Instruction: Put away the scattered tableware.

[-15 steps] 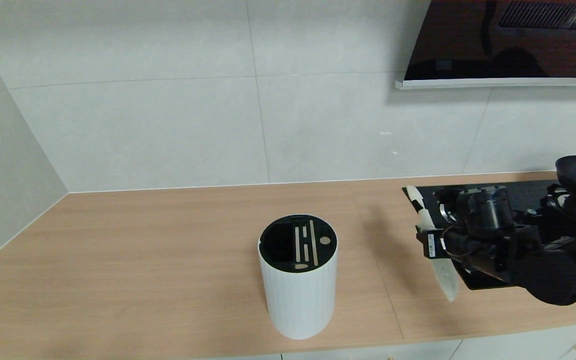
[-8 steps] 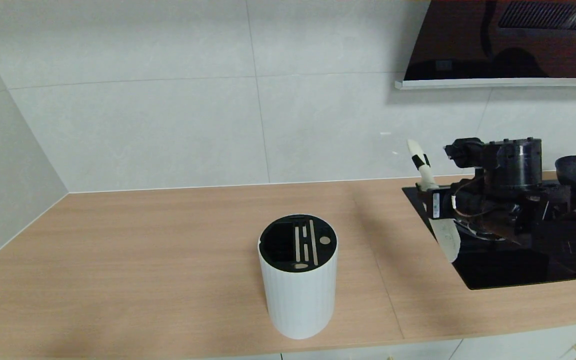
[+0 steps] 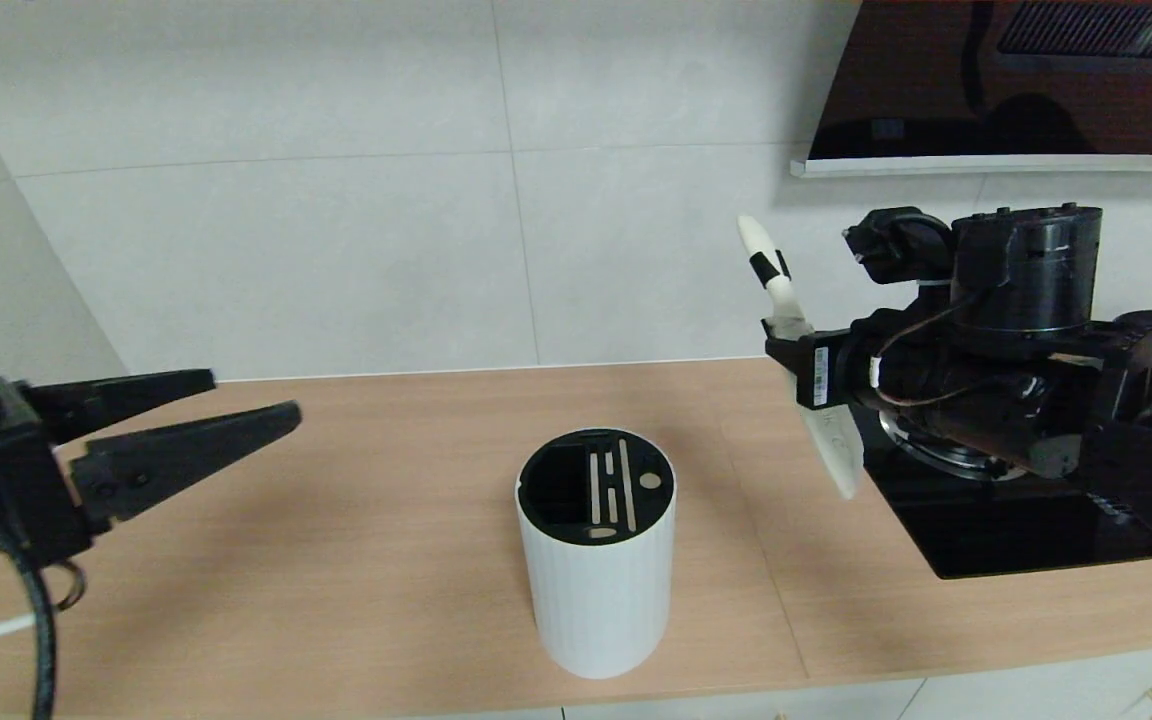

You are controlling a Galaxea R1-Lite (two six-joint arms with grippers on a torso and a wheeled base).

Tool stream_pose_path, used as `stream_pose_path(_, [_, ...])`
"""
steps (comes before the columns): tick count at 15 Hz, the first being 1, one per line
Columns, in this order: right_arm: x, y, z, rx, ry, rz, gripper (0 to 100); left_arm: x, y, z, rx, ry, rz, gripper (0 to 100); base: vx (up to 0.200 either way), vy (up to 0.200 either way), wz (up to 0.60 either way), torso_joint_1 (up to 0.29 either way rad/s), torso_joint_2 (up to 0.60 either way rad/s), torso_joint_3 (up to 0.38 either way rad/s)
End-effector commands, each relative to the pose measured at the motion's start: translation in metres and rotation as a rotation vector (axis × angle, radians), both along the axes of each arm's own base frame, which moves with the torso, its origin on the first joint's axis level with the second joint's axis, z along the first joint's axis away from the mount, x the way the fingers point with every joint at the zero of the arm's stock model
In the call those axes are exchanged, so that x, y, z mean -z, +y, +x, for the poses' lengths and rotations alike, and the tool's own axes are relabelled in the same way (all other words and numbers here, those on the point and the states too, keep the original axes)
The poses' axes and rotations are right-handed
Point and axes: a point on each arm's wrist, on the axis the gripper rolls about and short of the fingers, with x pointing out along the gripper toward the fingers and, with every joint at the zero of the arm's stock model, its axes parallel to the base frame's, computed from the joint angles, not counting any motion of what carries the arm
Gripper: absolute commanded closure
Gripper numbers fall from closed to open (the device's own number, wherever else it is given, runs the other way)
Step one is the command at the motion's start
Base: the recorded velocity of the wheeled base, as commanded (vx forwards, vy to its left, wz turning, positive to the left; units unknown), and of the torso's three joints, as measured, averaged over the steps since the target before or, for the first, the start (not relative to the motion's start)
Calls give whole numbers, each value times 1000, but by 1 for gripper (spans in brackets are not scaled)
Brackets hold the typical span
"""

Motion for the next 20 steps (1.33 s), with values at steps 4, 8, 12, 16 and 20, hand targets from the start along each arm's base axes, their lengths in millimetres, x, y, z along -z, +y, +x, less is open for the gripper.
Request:
stream_pose_path(4, [2,28,-37,-143,-3,3,100,24,-59,51,187,170,-310,0,0,0,0,0,0,0])
stream_pose_path(8, [8,45,-62,-239,-8,7,100,27,-88,58,277,294,-554,0,0,0,0,0,0,0])
stream_pose_path(12, [9,63,-79,-322,-1,10,100,40,-116,66,245,284,-569,0,0,0,0,0,0,0])
stream_pose_path(16, [10,73,-91,-364,23,49,100,45,-128,73,246,233,-599,0,0,0,0,0,0,0])
stream_pose_path(20, [9,78,-100,-394,21,57,100,52,-132,78,239,246,-592,0,0,0,0,0,0,0])
